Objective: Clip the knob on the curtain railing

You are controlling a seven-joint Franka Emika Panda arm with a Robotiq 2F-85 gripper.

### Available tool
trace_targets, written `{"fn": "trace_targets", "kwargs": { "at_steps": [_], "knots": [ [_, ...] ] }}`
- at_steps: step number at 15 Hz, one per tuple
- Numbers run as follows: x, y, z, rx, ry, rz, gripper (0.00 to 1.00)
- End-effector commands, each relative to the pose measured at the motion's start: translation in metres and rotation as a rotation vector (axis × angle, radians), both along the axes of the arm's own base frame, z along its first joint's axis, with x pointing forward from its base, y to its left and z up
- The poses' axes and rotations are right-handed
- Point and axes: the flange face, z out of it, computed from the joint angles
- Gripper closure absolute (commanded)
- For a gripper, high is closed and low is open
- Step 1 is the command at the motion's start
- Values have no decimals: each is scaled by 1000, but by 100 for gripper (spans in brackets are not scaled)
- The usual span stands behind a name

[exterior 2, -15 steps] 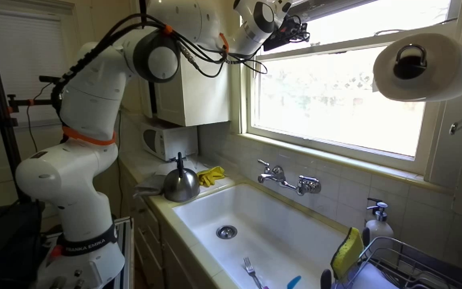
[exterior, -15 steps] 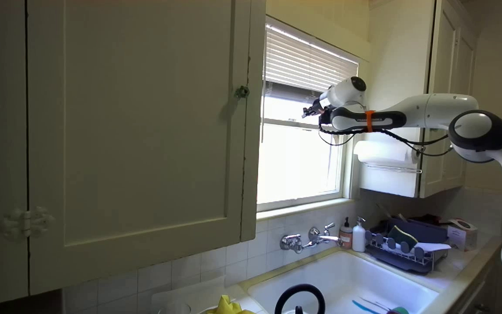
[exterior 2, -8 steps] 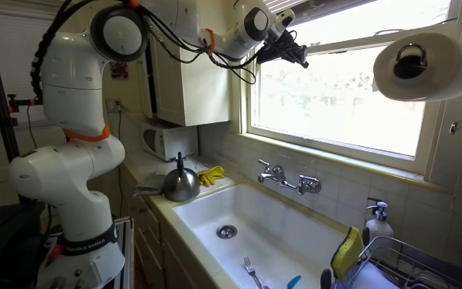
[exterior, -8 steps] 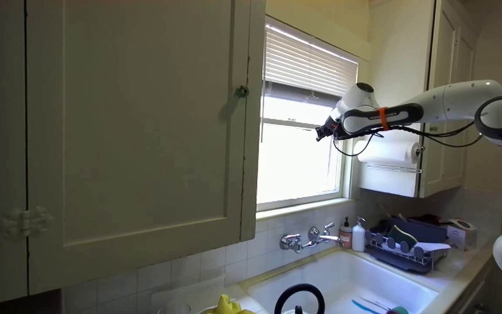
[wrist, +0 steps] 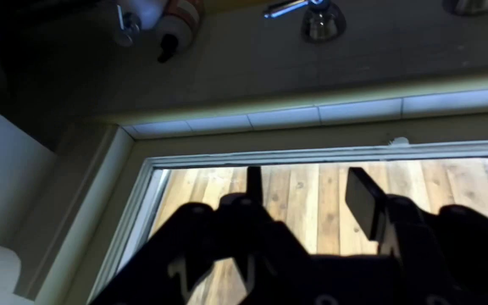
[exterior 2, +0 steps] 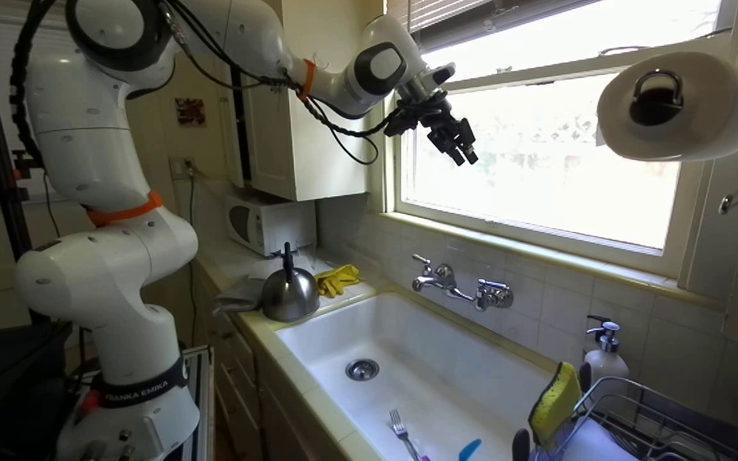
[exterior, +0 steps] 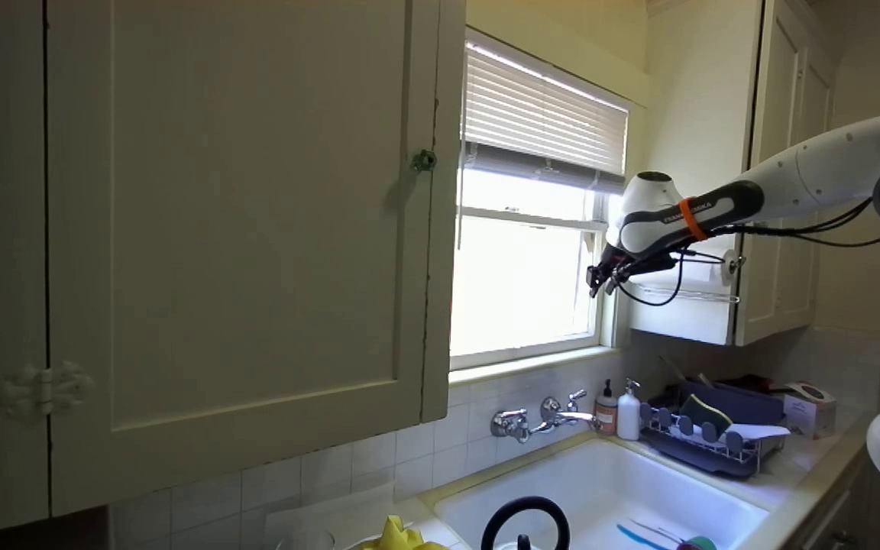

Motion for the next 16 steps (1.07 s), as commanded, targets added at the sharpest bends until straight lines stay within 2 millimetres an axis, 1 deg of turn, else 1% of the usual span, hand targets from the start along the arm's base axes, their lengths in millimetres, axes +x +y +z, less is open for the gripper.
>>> {"fn": "trace_targets", "kwargs": {
  "at_steps": [1,3,4,6,7,9,11,12,13,14,16],
  "knots": [
    [-49,-22,-19,-159,18,-76,13],
    [-58,-30,-26,-291,15,-92,1],
    [-58,-35,-26,-348,14,-94,0],
    [-48,-41,-26,-470,22,-71,0],
    [-33,-33,-25,-529,15,-57,0],
    [-16,-27,-22,-650,-8,-28,0],
    [1,-14,-15,-766,-43,0,0],
    [4,-7,-7,-821,-69,-48,0],
    [-11,-13,-21,-754,-27,-5,0],
    [-5,-8,-17,-788,-43,-20,0],
    [2,-3,-10,-807,-57,-26,0]
  ]
}}
